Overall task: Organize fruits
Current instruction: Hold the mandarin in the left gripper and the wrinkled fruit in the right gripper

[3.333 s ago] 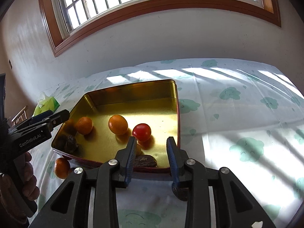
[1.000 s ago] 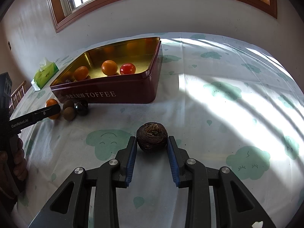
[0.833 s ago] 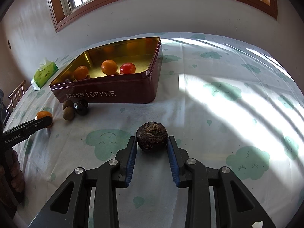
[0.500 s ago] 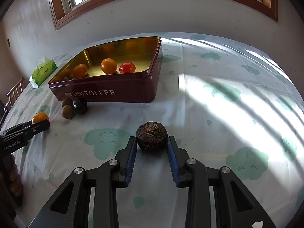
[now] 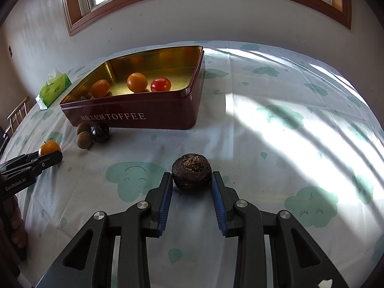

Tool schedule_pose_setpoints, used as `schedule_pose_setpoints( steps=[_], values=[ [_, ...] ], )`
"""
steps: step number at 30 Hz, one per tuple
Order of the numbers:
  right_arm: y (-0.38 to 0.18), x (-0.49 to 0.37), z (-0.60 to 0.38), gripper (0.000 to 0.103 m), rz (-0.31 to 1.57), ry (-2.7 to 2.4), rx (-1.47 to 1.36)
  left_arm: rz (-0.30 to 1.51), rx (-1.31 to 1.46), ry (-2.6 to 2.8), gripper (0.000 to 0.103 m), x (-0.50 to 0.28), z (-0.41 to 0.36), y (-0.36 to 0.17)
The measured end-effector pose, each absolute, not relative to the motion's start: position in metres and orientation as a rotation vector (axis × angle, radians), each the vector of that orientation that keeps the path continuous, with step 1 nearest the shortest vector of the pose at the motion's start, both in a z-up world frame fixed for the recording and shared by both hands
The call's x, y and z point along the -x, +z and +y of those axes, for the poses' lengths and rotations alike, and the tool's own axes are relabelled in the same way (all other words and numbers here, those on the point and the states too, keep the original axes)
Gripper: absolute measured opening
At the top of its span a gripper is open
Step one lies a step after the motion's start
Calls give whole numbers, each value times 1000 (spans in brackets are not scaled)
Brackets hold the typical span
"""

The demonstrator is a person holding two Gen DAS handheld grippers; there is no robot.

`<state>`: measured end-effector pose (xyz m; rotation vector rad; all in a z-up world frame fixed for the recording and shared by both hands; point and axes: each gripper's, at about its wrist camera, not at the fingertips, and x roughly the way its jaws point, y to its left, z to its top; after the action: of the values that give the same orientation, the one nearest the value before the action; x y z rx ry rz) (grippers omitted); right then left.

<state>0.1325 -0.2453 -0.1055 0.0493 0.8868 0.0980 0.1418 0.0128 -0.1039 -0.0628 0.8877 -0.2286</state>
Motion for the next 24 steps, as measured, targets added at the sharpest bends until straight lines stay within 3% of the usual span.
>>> schedule_pose_setpoints(
  steps=[24],
  values=[
    [-106,-132,-245,31,886,98,-50,889,33,-195,43,-142,10,-104]
  ],
)
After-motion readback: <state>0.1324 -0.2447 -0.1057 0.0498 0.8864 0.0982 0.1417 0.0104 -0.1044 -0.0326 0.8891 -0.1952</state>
